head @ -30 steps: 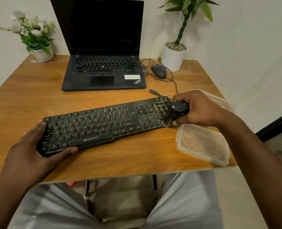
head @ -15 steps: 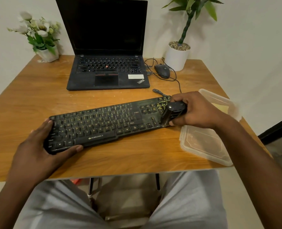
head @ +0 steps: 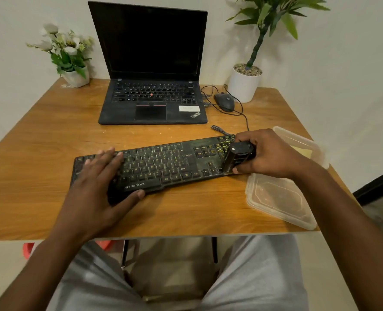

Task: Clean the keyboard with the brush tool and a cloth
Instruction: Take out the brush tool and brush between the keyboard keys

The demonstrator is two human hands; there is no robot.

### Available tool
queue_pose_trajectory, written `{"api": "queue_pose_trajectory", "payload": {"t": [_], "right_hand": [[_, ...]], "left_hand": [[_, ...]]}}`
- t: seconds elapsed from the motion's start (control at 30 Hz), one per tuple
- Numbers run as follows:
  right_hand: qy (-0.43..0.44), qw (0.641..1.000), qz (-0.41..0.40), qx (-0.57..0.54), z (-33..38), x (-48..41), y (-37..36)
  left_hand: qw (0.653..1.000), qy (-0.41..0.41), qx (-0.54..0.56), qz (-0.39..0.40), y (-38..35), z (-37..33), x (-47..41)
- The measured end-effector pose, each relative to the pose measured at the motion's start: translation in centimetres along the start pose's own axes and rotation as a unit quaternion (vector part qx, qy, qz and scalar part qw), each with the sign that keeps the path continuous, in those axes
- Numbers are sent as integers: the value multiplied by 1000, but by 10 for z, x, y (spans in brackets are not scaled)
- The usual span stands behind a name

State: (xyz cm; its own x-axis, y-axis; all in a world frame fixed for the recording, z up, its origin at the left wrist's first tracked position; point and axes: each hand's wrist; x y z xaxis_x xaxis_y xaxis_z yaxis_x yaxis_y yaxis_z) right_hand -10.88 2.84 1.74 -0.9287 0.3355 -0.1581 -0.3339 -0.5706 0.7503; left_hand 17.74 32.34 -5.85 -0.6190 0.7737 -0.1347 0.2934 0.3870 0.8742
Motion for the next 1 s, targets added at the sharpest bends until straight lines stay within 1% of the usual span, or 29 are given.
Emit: {"api": "queue_pose_trajectory", "payload": {"t": [0.13, 0.33, 0.5, 0.6, 0.7, 0.8, 1.0], "right_hand": [[7, 1000, 3, 15, 4, -5, -1], [0, 1000, -9, 17, -2, 3, 4], [-19, 998, -39, 42, -18, 17, 19], [-17, 998, -44, 35, -17, 13, 18], [-9, 999, -37, 8, -9, 3, 7], [-1, 1000, -23, 5, -7, -1, 1], [-42, 997, -48, 38, -28, 18, 29]], "left_hand": [[999, -51, 5, 19, -12, -32, -11], [995, -86, -10, 47, -32, -67, -26], [994, -90, -30, 60, -41, -75, -29], [993, -85, -46, 72, -46, -78, -31], [992, -81, -60, 80, -50, -85, -31], [991, -74, -78, 83, -53, -89, -30], [991, -67, -99, 68, -56, -86, -27]]}}
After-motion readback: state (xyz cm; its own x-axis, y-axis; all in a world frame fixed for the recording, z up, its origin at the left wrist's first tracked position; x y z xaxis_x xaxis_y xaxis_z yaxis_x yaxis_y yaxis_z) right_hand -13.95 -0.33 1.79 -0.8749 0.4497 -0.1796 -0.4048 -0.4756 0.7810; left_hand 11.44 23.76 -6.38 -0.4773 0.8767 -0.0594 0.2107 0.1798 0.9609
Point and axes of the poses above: each hand's wrist, its own x-axis away from the middle knuckle, its own y-axis out of the back of the hand, z = x × y, and after that the axes turned 14 degrees about y, right-handed
